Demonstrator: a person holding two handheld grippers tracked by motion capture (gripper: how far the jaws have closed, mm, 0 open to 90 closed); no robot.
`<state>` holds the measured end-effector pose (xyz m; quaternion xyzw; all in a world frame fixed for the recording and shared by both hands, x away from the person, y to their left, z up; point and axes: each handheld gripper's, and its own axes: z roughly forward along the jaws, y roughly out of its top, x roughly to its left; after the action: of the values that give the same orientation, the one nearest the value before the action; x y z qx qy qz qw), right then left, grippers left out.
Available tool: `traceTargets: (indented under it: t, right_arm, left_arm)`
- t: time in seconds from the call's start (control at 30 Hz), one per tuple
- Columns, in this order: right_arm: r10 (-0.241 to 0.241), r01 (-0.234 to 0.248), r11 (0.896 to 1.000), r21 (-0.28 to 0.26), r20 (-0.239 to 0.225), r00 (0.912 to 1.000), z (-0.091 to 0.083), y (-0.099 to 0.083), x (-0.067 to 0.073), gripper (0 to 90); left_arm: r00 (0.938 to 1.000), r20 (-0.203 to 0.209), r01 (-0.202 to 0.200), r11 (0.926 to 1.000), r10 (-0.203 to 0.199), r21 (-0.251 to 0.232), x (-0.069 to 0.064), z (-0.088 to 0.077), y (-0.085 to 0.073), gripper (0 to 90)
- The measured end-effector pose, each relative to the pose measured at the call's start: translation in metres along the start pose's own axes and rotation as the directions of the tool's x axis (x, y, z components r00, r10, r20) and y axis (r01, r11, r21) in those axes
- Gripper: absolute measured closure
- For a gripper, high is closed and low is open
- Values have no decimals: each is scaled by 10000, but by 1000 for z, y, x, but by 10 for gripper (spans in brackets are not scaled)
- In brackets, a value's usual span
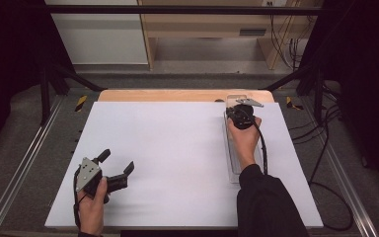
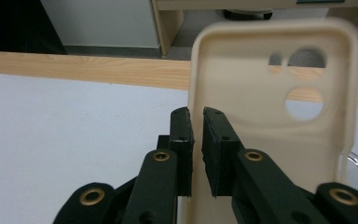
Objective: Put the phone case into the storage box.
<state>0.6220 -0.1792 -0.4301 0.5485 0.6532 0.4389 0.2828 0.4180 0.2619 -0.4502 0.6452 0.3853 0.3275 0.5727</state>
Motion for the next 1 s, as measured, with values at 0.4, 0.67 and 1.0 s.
traceTargets:
  t: [0.4, 0.67, 1.0]
  right_arm:
    - [-60, 53, 9993, -359, -187, 9998, -14, 7, 1, 771]
    - [-110, 98, 9987, -505, -234, 9997, -19, 10, 3, 737]
    - [-61, 51, 9981, -622, -166, 9998, -22, 11, 2, 654]
  left_arm:
    - [10000, -60, 51, 10000, -52, -62, 1, -1, 0, 31]
    - [10000, -66, 52, 9999, -53, -86, 1, -1, 0, 30]
    - [9999, -95, 63, 9999, -63, -92, 2, -2, 0, 30]
